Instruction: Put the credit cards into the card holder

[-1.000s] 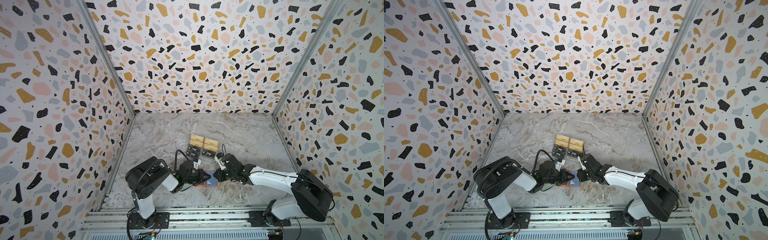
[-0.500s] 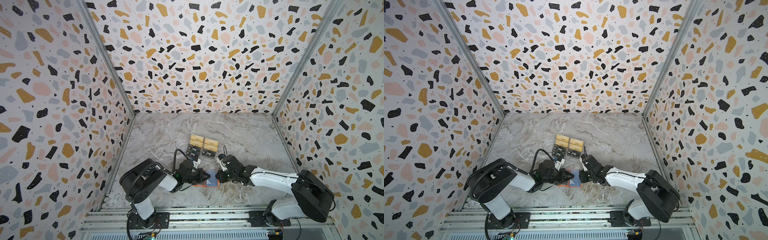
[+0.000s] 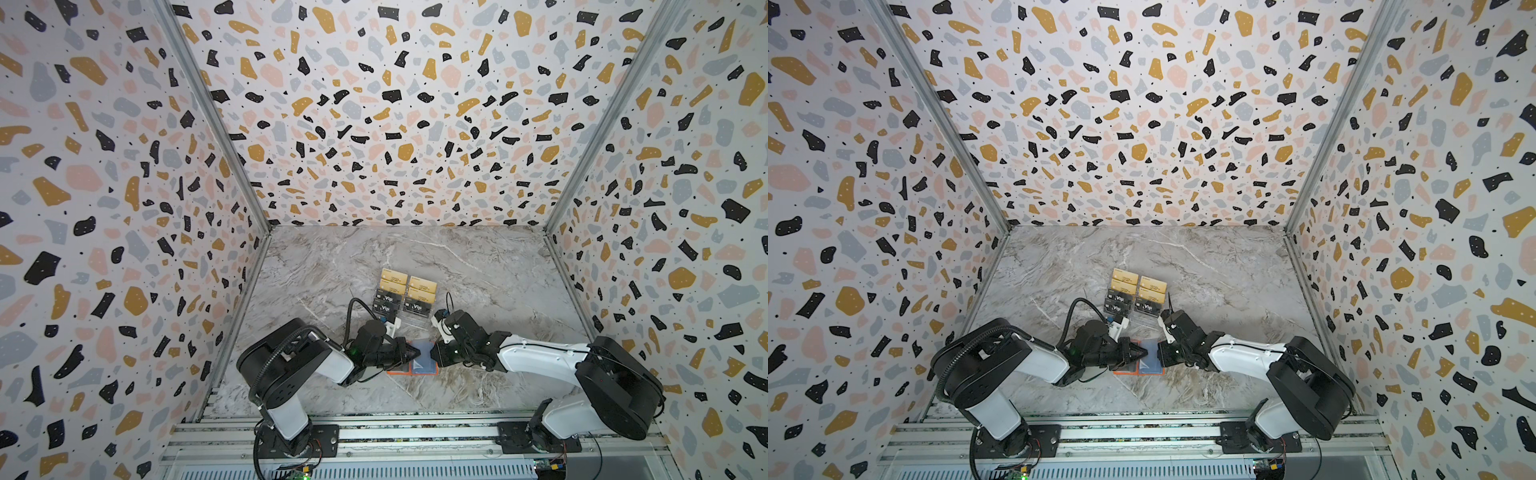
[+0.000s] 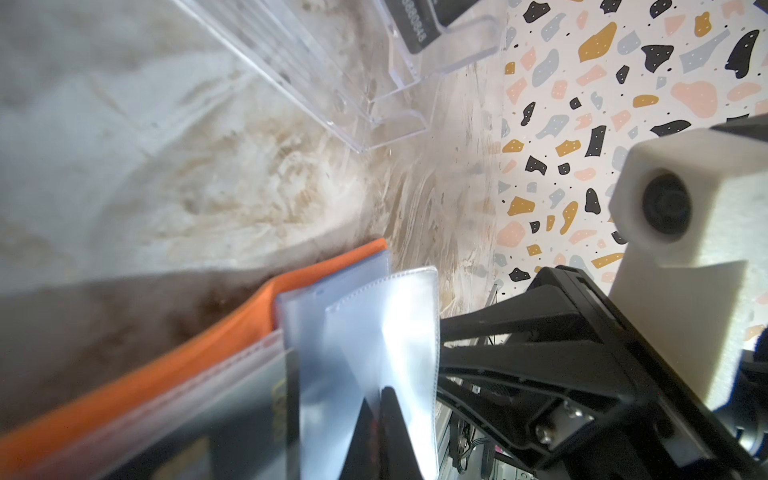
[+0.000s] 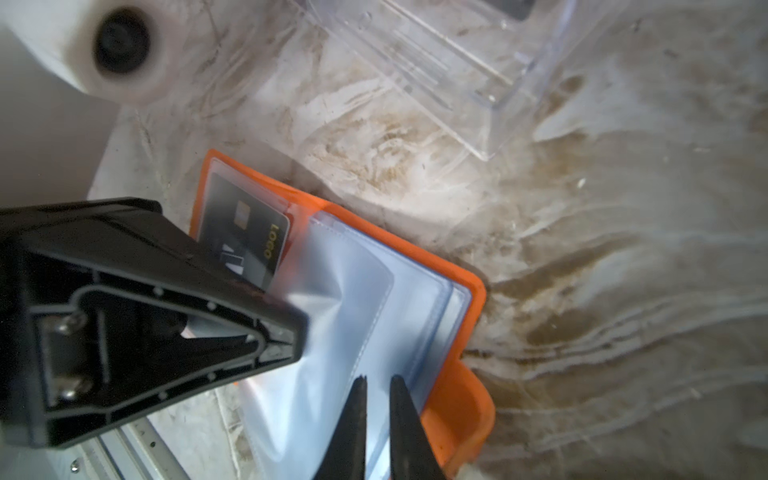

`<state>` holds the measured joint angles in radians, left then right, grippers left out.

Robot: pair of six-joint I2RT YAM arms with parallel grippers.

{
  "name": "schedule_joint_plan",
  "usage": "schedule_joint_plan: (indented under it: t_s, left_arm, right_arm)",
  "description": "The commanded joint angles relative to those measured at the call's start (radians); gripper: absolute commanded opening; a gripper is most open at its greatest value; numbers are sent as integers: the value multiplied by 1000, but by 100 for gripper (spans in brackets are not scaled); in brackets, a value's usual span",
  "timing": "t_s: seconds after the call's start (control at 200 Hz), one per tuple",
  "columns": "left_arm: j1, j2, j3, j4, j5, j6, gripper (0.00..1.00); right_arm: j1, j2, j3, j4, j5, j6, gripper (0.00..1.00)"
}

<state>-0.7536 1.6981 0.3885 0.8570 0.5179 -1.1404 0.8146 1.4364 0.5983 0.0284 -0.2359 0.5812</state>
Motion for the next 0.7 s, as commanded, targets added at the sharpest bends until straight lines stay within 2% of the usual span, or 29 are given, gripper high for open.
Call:
schedule_joint_plan:
  t_s: [0.0,0.085,0.19,0.335,0.435,0.571,0.696]
  left_arm:
    - [-2,-27,-16,38,21,12,7]
    - [-1,-42,-16,26,18,12,16]
    - [-3,-66,-10,-5,10,18,38]
    - [-3,-106,12,-94,1,46,60]
    - [-3,-144,30,-169,-4,56,65]
    - [-4,-230,84,-453,-94,126,68]
    - [-1,-343,94,-528,-140,113,68]
  right_arm:
    - [8,-13,-3,36,-29,-8,14]
    - [8,-4,-2,44,-35,-9,14]
    - [8,-1,-5,57,-41,-9,14]
    - [8,9,-3,78,-55,-12,14]
    - [8,17,-3,97,-70,-12,14]
    - [13,17,-3,110,-74,-13,14]
    - [20,20,3,119,-84,-18,14]
